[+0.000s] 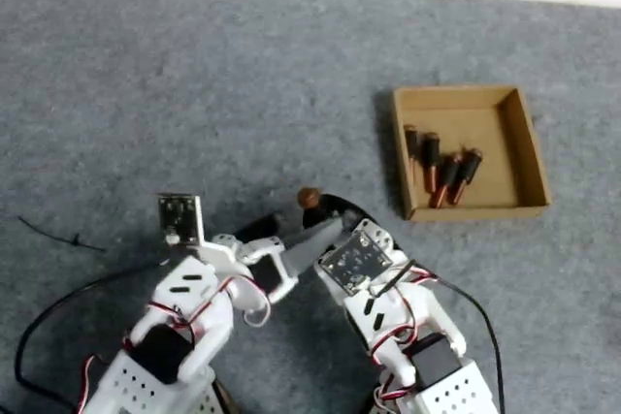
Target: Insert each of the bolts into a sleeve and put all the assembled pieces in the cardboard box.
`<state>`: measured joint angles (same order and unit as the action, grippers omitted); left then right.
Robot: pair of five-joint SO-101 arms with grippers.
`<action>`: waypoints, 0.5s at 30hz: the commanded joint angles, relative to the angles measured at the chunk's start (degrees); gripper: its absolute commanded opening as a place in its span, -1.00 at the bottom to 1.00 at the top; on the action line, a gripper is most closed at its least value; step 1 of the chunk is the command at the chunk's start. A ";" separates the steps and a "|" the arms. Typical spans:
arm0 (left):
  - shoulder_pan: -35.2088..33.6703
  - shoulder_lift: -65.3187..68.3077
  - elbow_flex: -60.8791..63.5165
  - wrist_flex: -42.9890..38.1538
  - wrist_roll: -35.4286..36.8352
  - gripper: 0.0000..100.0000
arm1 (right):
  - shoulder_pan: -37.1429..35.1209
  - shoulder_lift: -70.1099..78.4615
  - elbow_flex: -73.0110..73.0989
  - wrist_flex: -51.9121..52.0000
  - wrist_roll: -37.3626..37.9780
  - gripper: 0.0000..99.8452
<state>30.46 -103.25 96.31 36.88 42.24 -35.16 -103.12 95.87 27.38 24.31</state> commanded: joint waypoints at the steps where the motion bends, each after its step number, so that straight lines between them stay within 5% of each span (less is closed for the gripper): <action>1: -8.57 -0.92 -2.07 -2.29 6.33 -0.14 | 0.13 -0.57 6.02 -2.33 -0.26 -0.99; 5: -16.66 -0.92 -2.51 -5.36 10.55 -0.21 | 2.07 -0.57 5.93 -2.51 -0.35 -0.99; 15: -22.81 -1.01 -3.21 -5.89 12.48 -0.21 | 7.60 -0.57 6.02 -4.88 -0.53 -0.99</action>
<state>9.63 -103.43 95.78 32.31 54.11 -29.10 -103.03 95.87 25.10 24.40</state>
